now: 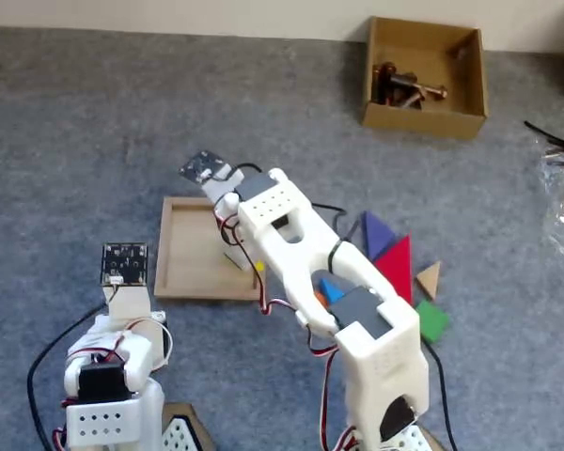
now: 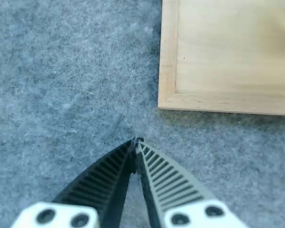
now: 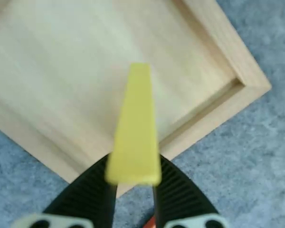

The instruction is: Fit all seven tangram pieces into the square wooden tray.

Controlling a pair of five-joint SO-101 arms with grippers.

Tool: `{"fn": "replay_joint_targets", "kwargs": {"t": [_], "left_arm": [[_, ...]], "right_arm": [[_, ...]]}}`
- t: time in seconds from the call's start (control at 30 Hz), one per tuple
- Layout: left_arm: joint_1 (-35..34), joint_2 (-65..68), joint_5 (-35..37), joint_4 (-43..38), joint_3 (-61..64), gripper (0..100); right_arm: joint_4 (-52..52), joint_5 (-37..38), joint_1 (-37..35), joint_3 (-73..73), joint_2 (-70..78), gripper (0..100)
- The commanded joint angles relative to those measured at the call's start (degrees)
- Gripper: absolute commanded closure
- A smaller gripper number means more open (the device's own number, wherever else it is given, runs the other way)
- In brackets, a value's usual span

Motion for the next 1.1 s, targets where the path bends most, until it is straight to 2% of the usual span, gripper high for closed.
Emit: {"fn": "replay_joint_targets", "kwargs": {"t": [0.0, 0.27, 0.7, 1.07], "left_arm": [[-0.48, 0.40, 0.18, 0.44, 1.19, 100], [-0.48, 0.40, 0.18, 0.44, 1.19, 100], [-0.48, 0.40, 0.18, 0.44, 1.19, 100], [-0.48, 0.40, 0.18, 0.44, 1.19, 100]], "right_arm": [[0.13, -4.57, -0.66, 0.40, -1.19, 99.3], [0.13, -10.46, -2.42, 0.22, -1.19, 99.3], [0.13, -10.64, -8.04, 0.40, -1.36, 99.3], [0.13, -10.73, -0.84, 5.23, -1.45, 99.3]]}}
